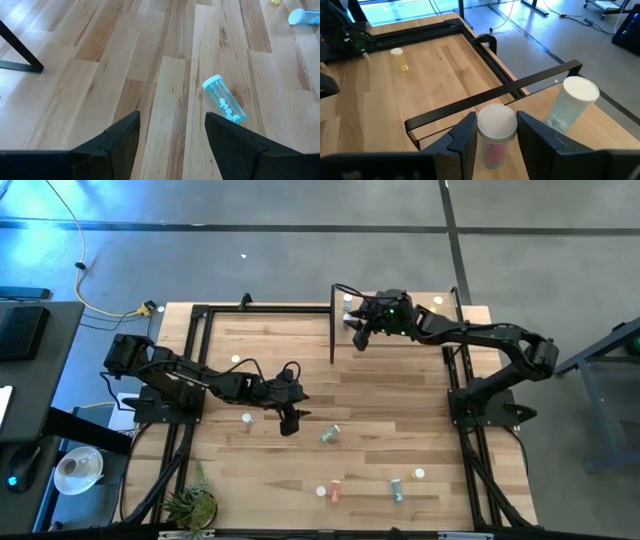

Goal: Pick and place medicine bottles onto shelf by color
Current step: Put the top blue pill bottle on the shelf aligned with the blue pill bottle, then put the top yellow pill bottle on the shelf aligned with the yellow pill bottle

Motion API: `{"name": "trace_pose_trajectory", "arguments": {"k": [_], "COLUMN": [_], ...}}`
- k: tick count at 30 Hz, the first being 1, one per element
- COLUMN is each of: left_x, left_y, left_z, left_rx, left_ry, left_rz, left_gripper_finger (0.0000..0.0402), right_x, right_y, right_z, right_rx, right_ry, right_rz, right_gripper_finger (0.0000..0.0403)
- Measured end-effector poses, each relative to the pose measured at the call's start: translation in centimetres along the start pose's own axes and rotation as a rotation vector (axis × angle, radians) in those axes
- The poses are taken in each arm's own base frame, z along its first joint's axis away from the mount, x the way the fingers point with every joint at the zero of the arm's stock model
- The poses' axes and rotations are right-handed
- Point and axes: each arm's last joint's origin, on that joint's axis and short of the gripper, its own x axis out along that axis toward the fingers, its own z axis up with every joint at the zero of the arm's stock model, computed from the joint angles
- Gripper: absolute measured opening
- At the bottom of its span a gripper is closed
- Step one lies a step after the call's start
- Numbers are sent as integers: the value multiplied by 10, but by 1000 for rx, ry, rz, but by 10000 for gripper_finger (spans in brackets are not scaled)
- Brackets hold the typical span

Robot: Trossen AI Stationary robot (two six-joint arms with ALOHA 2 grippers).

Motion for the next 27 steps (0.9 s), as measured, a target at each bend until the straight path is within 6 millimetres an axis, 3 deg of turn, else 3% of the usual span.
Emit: {"name": "trace_pose_trajectory", "arguments": {"k": [11,21,27], "left_x": [0,0,0], "left_y": [0,0,0], "left_z": [0,0,-1], "left_rx": [0,0,2], "left_ry": [0,0,15], "left_rz": [0,0,3], "left_gripper_finger": [213,213,213], "right_x": [0,1,-5], "right_y": [0,0,0], "right_z": [-1,-2,2], "right_rx": [-15,-16,-17], "right_ry": [9,17,-10], "right_rz": [-12,-14,-14], "right_gripper_finger": [122,182,196]}}
